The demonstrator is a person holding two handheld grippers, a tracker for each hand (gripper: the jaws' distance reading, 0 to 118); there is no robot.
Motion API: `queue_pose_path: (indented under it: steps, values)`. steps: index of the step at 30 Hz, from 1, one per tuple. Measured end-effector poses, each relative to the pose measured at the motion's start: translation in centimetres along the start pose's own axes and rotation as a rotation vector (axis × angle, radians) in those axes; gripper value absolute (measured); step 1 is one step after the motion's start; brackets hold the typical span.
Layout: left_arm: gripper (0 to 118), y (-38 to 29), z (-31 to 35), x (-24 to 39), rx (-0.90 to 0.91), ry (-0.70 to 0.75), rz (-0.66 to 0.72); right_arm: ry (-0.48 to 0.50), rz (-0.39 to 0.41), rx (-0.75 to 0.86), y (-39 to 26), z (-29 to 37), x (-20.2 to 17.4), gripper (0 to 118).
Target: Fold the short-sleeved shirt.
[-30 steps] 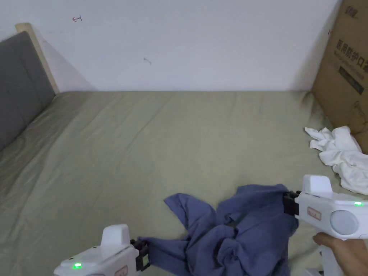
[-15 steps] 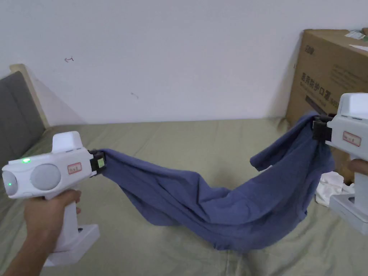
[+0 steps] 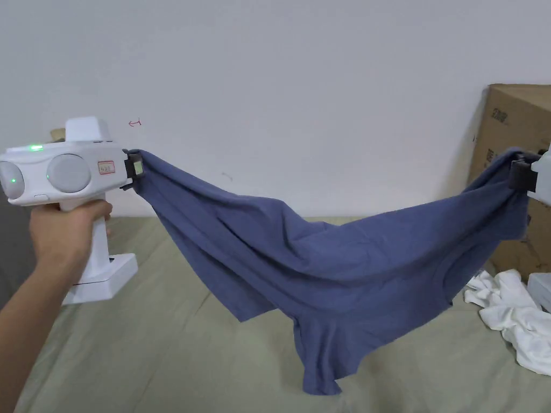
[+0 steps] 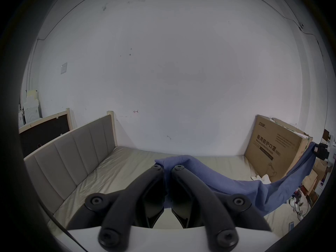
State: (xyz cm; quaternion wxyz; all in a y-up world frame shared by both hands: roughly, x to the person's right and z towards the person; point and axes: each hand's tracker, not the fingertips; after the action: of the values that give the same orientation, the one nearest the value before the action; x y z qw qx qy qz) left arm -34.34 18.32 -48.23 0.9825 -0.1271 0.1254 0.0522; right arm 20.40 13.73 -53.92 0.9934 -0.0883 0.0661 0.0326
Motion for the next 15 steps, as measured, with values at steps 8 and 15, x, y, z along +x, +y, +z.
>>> queue_pose_path:
  steps: [8, 15]
  values:
    - [3, -6.3, -5.4, -2.5, -0.077, 0.033, 0.040, 0.012, -0.024, -0.068, -5.4, -4.9, -0.7, 2]
    - [3, -18.6, -8.0, -4.8, -0.271, 0.055, 0.075, 0.015, -0.074, -0.254, -15.5, -7.1, -1.3, 2]
